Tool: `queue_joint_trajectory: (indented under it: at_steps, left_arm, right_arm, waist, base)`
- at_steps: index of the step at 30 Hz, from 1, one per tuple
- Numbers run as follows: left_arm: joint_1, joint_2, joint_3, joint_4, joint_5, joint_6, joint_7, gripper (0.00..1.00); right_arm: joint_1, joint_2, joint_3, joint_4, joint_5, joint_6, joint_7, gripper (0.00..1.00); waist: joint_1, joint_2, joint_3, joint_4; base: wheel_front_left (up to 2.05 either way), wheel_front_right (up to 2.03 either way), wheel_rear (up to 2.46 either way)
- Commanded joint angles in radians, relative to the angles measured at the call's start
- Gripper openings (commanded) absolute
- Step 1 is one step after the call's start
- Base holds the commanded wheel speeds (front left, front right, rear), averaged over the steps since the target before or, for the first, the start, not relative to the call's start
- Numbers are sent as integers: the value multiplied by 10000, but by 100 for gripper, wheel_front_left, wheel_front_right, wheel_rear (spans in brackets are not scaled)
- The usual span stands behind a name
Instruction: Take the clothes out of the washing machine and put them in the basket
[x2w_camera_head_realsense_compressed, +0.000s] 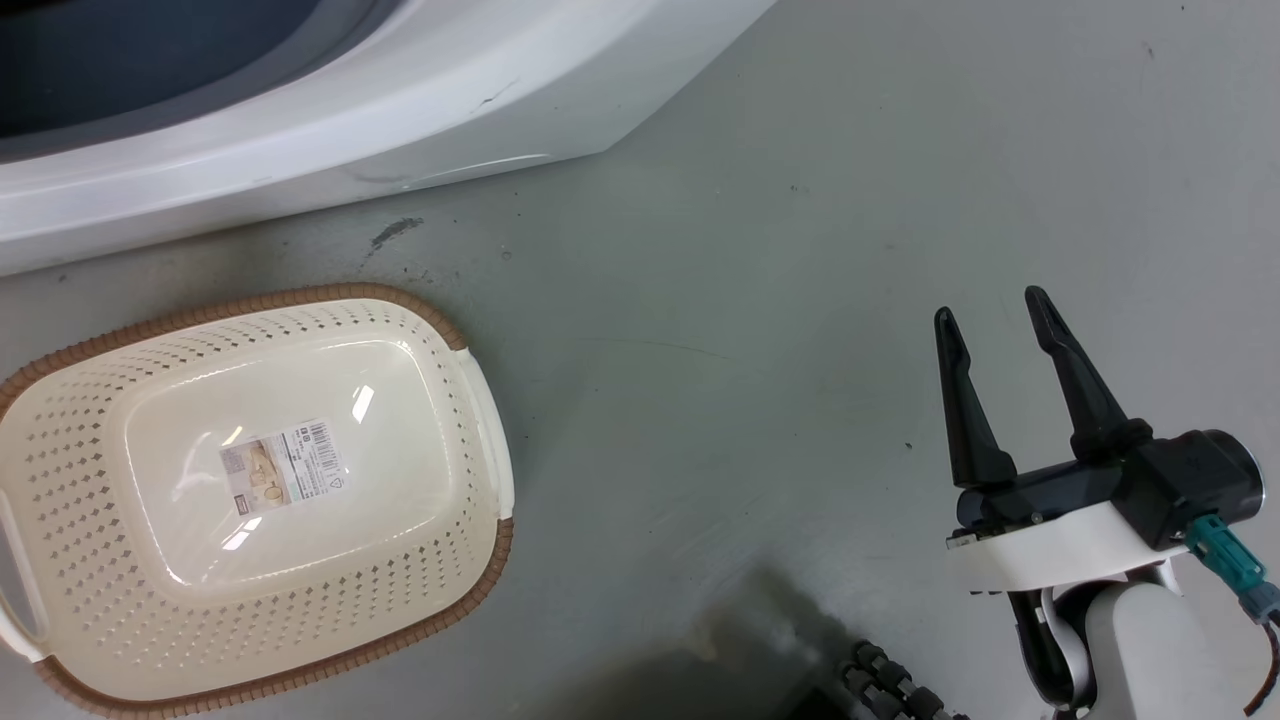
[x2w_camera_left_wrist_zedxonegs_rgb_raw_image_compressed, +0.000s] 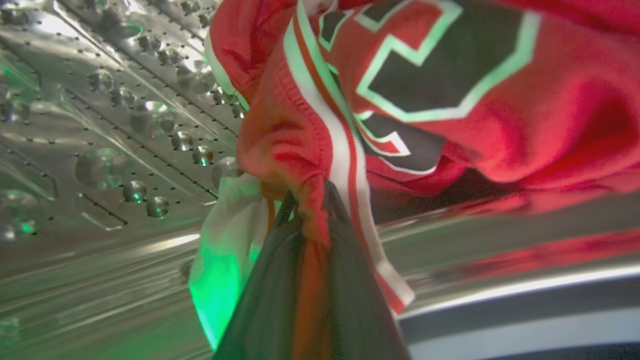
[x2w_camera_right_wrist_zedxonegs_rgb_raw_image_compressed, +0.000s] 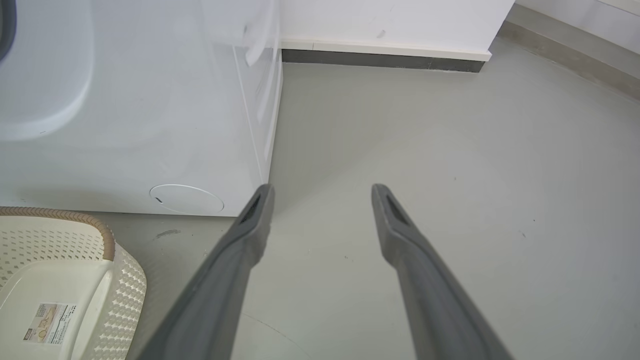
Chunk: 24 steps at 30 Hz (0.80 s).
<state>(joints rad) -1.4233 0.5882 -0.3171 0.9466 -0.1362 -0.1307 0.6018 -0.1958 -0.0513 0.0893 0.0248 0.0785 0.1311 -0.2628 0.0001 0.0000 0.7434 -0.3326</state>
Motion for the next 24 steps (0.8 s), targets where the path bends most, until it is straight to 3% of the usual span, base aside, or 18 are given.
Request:
queue_joint_trajectory:
  at_steps: [1, 9, 24]
  left_arm:
    - [109, 168, -26, 48, 4, 23, -95, 0]
    - [197, 65, -137, -241, 15, 227, -854, 0]
    - [1799, -1113, -227, -228, -402, 828, -4346, 0]
  right_arm:
    - [-143, 20, -15, -20, -14, -7, -32, 100]
    - [-136, 20, -80, 99, -66, -7, -32, 100]
    - [215, 17, -630, 247, -495, -7, -31, 100]
  waist:
    - [-1, 0, -14, 3]
    - [-1, 0, -330, 109]
    - [-1, 0, -2394, 929]
  base:
    - [0, 0, 0]
    - [0, 0, 0]
    - [0, 0, 0]
